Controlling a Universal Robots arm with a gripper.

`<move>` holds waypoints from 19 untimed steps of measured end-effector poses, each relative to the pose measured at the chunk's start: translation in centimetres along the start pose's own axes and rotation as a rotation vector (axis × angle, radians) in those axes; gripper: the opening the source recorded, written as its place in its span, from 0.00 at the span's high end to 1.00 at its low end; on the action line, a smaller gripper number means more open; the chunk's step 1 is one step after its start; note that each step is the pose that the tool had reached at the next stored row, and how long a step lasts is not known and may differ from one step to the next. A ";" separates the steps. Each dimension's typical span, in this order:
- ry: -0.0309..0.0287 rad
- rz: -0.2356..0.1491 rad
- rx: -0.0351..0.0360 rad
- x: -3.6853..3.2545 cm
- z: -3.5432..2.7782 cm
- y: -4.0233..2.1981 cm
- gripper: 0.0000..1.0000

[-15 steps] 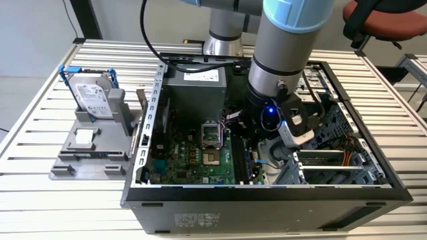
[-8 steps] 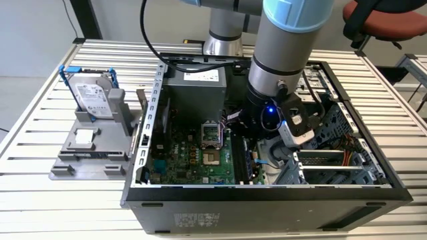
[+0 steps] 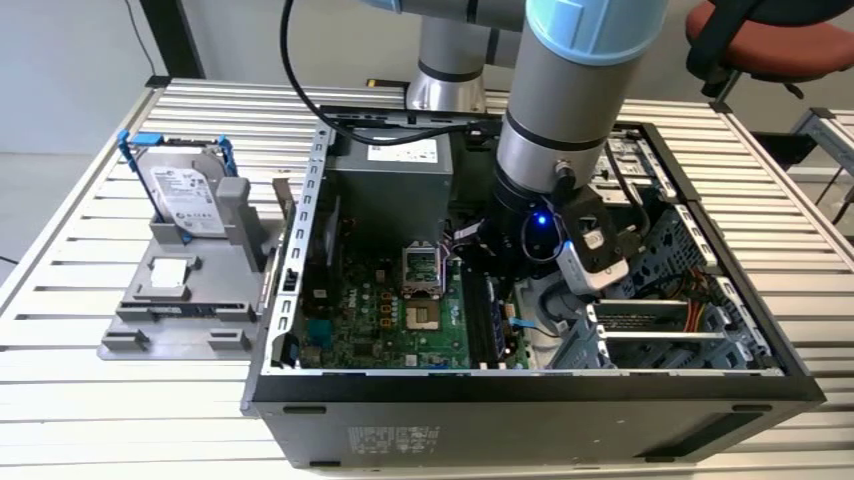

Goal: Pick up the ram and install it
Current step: 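Insert the ram into the slot, then press down the ram until it locks into place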

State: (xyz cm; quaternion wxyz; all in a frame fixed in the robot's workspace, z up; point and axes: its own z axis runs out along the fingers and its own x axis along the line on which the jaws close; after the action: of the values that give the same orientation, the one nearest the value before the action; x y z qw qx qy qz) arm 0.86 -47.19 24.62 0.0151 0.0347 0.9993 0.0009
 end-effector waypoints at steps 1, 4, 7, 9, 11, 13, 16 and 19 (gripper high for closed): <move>0.0000 0.000 0.0000 0.00 0.00 0.00 1.00; 0.0000 0.000 0.0000 0.00 0.00 0.00 1.00; -0.0001 -0.003 -0.0001 0.00 0.00 0.00 1.00; -0.0001 -0.012 -0.0004 0.00 0.00 0.00 1.00; 0.0000 -0.025 -0.0007 0.00 0.00 0.00 1.00; 0.0001 -0.041 -0.0013 0.00 0.00 0.00 1.00; 0.0001 -0.063 -0.0018 0.01 -0.04 0.00 1.00; 0.0002 -0.088 -0.0026 0.00 -0.08 0.00 1.00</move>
State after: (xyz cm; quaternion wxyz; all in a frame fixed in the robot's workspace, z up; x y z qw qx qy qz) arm 0.86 -47.20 24.70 0.0151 -0.0093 0.9998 0.0015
